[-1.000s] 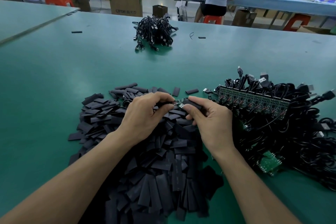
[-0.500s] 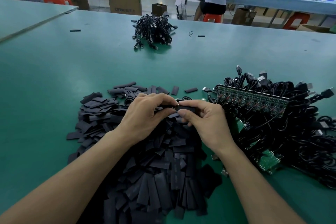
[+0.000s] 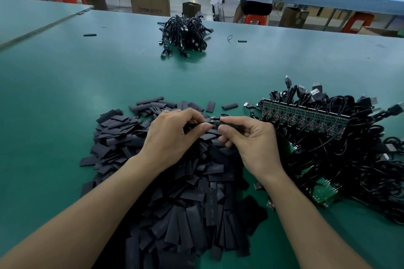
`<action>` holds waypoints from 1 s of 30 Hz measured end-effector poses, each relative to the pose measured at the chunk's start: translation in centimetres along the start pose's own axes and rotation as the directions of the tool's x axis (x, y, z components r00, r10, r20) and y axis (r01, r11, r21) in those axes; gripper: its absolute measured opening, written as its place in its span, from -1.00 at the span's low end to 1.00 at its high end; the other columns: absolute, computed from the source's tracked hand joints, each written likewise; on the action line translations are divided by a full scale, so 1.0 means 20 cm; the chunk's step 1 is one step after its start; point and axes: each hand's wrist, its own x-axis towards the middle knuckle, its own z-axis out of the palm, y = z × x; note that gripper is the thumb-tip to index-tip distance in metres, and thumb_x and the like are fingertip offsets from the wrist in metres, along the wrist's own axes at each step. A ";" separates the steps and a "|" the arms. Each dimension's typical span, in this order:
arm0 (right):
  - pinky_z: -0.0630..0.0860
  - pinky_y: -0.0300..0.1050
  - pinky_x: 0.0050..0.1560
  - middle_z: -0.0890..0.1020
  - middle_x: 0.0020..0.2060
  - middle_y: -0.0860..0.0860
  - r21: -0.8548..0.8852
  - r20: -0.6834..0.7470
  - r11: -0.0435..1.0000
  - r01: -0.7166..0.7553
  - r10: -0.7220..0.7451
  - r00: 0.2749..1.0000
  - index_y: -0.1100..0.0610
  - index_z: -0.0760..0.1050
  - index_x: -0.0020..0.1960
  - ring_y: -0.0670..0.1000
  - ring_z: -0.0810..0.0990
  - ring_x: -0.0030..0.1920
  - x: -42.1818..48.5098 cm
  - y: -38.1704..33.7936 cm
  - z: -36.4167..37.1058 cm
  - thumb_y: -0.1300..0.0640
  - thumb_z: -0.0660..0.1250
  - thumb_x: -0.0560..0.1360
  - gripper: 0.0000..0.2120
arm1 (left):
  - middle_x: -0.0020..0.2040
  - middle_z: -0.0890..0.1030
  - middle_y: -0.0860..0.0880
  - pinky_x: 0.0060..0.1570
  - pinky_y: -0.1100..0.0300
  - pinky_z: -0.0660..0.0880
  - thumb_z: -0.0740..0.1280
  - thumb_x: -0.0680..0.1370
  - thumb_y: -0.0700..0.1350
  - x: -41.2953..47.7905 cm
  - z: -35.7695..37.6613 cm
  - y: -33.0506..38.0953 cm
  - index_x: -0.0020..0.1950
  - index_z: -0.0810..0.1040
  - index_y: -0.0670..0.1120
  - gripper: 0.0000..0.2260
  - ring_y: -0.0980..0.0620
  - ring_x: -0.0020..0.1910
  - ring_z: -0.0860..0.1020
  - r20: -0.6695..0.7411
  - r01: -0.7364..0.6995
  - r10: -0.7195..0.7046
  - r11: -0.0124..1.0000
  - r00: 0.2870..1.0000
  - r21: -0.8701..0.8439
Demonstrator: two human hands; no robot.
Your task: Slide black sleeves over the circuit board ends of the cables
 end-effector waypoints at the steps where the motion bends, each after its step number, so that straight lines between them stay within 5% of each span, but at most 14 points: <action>1: 0.53 -0.30 -0.32 0.70 -0.38 0.03 0.007 0.001 1.000 0.002 -0.002 1.000 0.00 0.67 -0.06 -0.08 0.64 -0.39 0.00 0.00 0.00 0.31 0.49 0.46 -0.78 | -0.27 0.59 0.14 -0.13 0.05 0.48 0.37 0.51 0.19 0.00 0.00 0.00 -0.08 0.65 0.09 -0.80 0.08 -0.26 0.52 0.010 -0.011 0.011 1.000 1.000 0.009; 7: 0.57 -0.26 -0.24 0.73 -0.27 0.00 -0.012 0.040 0.999 0.032 -0.031 0.999 -0.04 0.67 -0.01 -0.02 0.71 -0.28 0.00 0.01 0.00 0.27 0.50 0.45 -0.77 | -0.34 0.46 0.30 -0.08 0.32 0.30 0.38 0.52 0.10 0.01 0.00 0.00 -0.10 0.69 -0.01 -0.79 0.32 -0.31 0.43 0.010 -0.096 0.096 0.995 0.995 -0.016; 12: 0.57 -0.27 -0.24 0.73 -0.29 -0.01 -0.035 0.040 0.998 0.050 -0.048 0.998 -0.06 0.67 -0.04 -0.03 0.71 -0.29 0.00 0.01 0.00 0.27 0.49 0.47 -0.77 | -0.31 0.57 0.18 -0.08 0.25 0.30 0.37 0.52 0.09 0.01 -0.01 0.00 -0.11 0.69 0.01 -0.81 0.31 -0.30 0.43 0.039 -0.096 0.097 0.995 0.995 -0.019; 16: 0.57 -0.23 -0.29 0.71 -0.33 0.06 -0.035 0.022 0.998 0.052 -0.051 0.998 -0.01 0.67 -0.06 -0.02 0.69 -0.34 0.00 0.02 0.00 0.30 0.46 0.50 -0.80 | -0.36 0.45 0.30 -0.03 0.33 0.28 0.35 0.54 0.14 0.00 -0.01 0.02 -0.11 0.69 0.03 -0.77 0.32 -0.30 0.44 0.017 -0.094 0.094 0.996 0.995 -0.008; 24: 0.58 -0.22 -0.30 0.71 -0.33 0.06 -0.002 0.031 0.999 0.055 -0.055 0.998 0.02 0.67 -0.06 0.00 0.68 -0.35 0.00 0.02 -0.01 0.32 0.46 0.49 -0.80 | -0.29 0.62 0.11 0.05 0.19 0.30 0.28 0.56 0.12 0.00 -0.02 0.03 -0.12 0.68 0.02 -0.74 0.10 -0.24 0.53 0.071 -0.075 0.077 0.996 0.994 -0.038; 30: 0.56 -0.28 -0.29 0.72 -0.31 0.01 0.015 0.066 1.000 0.001 -0.002 0.998 -0.01 0.67 -0.01 -0.07 0.65 -0.34 0.00 0.01 0.01 0.35 0.47 0.46 -0.73 | -0.28 0.59 0.14 0.04 0.24 0.28 0.25 0.56 0.12 -0.01 -0.02 0.03 -0.07 0.68 0.01 -0.72 0.16 -0.24 0.48 0.094 -0.107 0.109 0.994 0.990 -0.027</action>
